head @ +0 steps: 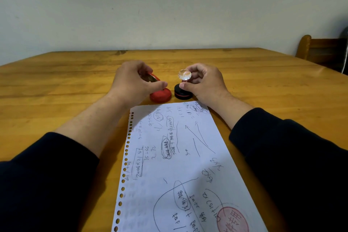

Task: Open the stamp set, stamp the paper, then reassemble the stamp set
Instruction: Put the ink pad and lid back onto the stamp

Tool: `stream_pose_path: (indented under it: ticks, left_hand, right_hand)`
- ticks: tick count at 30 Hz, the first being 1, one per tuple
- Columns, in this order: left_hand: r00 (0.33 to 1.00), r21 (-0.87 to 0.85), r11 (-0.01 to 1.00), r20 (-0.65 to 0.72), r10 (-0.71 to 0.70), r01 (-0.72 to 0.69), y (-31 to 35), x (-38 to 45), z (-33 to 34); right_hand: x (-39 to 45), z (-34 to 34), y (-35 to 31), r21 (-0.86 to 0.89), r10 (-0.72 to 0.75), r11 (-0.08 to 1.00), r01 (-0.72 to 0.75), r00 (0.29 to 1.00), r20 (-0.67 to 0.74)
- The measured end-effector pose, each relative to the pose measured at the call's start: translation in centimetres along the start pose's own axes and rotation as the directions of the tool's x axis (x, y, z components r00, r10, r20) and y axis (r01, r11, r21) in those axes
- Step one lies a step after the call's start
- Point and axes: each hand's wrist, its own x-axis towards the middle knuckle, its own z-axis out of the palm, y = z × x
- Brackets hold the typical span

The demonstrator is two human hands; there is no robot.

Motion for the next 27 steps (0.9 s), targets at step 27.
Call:
stream_pose_path:
  ticks: [27]
  left_hand:
    - [0.994, 0.030, 0.998, 0.091, -0.059, 0.057, -2.1, 0.0, 1.9]
  right_hand:
    - [-0.3, -0.1, -0.4, -0.032, 0.022, 0.999, -0.022, 1.000, 0.007]
